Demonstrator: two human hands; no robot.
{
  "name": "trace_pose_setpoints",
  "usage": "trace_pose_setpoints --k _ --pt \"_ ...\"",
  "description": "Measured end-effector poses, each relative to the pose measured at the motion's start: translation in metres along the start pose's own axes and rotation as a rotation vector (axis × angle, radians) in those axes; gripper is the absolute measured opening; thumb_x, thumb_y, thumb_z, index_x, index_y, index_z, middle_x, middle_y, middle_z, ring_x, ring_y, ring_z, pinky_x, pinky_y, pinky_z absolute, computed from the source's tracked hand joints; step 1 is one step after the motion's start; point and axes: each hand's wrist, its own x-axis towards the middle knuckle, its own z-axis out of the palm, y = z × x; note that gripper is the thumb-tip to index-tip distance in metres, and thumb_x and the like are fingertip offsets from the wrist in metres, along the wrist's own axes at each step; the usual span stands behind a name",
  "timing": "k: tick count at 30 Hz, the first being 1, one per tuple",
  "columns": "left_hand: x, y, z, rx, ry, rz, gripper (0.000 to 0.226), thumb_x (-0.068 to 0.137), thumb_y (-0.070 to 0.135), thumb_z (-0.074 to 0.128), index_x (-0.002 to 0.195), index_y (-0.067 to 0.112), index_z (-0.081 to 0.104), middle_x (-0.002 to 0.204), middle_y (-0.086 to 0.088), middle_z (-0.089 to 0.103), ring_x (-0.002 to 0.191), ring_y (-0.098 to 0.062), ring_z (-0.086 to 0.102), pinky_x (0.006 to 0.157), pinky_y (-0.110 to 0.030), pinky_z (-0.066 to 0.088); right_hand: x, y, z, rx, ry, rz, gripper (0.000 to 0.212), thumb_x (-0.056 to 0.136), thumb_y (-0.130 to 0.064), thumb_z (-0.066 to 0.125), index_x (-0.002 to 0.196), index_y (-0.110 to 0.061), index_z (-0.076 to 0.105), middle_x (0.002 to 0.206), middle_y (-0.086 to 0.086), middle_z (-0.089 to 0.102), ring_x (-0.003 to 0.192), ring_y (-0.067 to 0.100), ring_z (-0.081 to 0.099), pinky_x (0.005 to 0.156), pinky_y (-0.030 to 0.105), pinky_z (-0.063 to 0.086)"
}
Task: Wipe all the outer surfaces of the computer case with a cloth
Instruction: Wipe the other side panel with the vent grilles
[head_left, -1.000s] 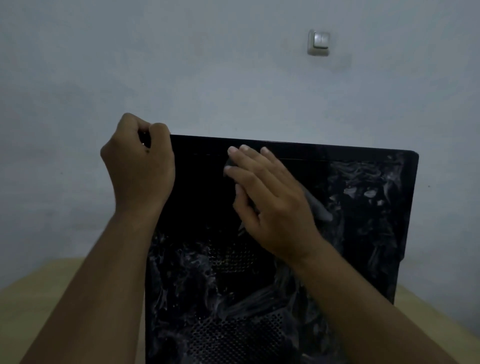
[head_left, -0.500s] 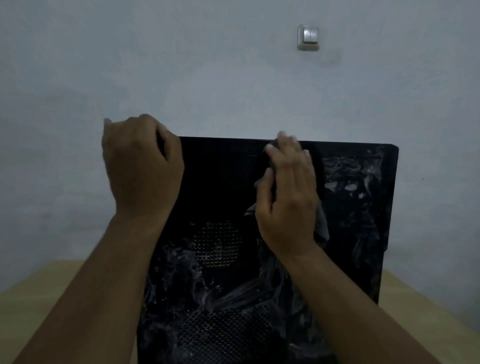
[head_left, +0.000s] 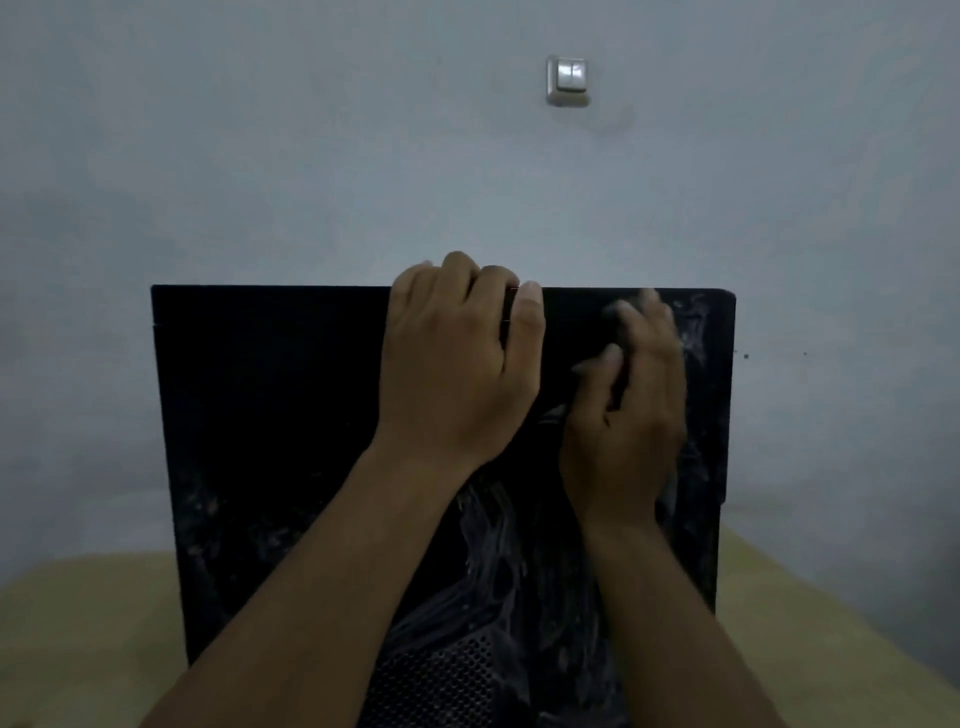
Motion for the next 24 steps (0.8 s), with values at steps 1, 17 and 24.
trace_pose_setpoints --k 1,17,24 --pt "0.000 0.001 0.003 0.001 0.009 0.001 0.044 0.103 0.037 0.026 0.098 0.016 0.064 0.093 0.003 0.054 0.091 -0.019 0.049 0.105 -0.037 0.033 -0.006 -0.001 0.003 0.014 0.081 0.116 0.037 0.103 -0.016 0.039 0.135 -0.005 0.054 0.150 0.008 0.045 0.144 0.018 0.034 0.112 0.051 0.036" --pt "0.004 0.006 0.000 -0.097 0.026 -0.108 0.061 0.101 0.040 0.011 0.090 0.011 0.064 0.083 0.001 0.055 0.084 -0.019 0.049 0.098 -0.033 0.032 0.061 0.034 -0.014 -0.033 -0.105 -0.259 0.032 0.101 -0.007 0.042 0.127 0.001 0.059 0.139 0.015 0.054 0.137 0.025 0.045 0.111 0.049 0.038" --pt "0.004 0.006 -0.005 -0.138 0.031 -0.121 0.063 0.102 0.040 0.012 0.088 0.010 0.065 0.082 -0.001 0.057 0.084 -0.020 0.052 0.098 -0.026 0.026 0.019 0.014 -0.002 -0.116 0.079 0.180 0.048 0.104 -0.017 0.032 0.149 0.000 0.036 0.160 0.013 0.027 0.151 0.021 0.019 0.122 0.045 0.020"
